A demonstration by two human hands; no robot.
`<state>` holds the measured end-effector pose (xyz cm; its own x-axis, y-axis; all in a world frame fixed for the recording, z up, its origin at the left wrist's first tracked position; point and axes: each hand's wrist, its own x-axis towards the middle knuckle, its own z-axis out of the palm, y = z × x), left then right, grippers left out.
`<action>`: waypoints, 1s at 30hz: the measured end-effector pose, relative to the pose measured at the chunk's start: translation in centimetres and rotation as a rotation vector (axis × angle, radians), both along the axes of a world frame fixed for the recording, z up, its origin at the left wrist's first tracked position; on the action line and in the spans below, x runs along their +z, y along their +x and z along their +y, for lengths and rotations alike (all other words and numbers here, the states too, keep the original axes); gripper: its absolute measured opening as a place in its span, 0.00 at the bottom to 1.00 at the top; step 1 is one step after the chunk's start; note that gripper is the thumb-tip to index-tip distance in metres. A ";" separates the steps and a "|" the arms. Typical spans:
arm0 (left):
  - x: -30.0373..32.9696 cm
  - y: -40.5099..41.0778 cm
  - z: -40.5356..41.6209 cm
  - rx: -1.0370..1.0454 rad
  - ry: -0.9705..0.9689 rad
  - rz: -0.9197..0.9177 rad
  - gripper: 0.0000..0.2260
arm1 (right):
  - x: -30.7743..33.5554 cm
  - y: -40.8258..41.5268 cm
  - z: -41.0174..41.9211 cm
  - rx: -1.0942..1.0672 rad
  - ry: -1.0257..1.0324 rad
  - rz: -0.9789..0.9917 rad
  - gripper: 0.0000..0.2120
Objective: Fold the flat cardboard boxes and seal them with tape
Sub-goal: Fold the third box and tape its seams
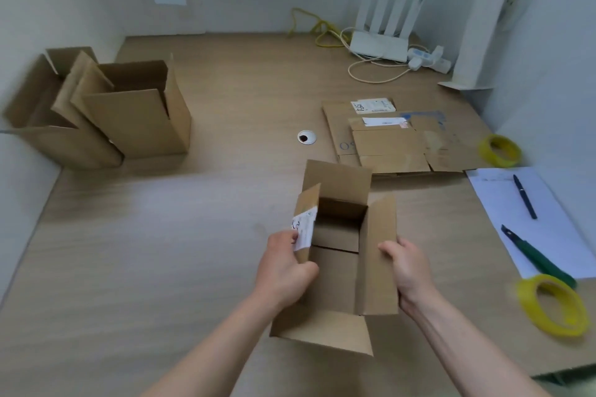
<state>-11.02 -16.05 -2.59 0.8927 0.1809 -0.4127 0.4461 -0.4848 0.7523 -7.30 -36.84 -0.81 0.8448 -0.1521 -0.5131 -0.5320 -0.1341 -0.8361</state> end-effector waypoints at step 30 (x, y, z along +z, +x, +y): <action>1.7 -9.8 40.0 0.993 0.229 -0.020 0.05 | 1.2 -0.4 41.5 0.773 0.070 -0.100 0.15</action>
<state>-20.80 23.95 -0.88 0.3026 0.9163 -0.2623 0.7138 -0.0355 0.6995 -7.73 4.66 0.37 0.7405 0.5279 -0.4158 -0.2311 -0.3809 -0.8953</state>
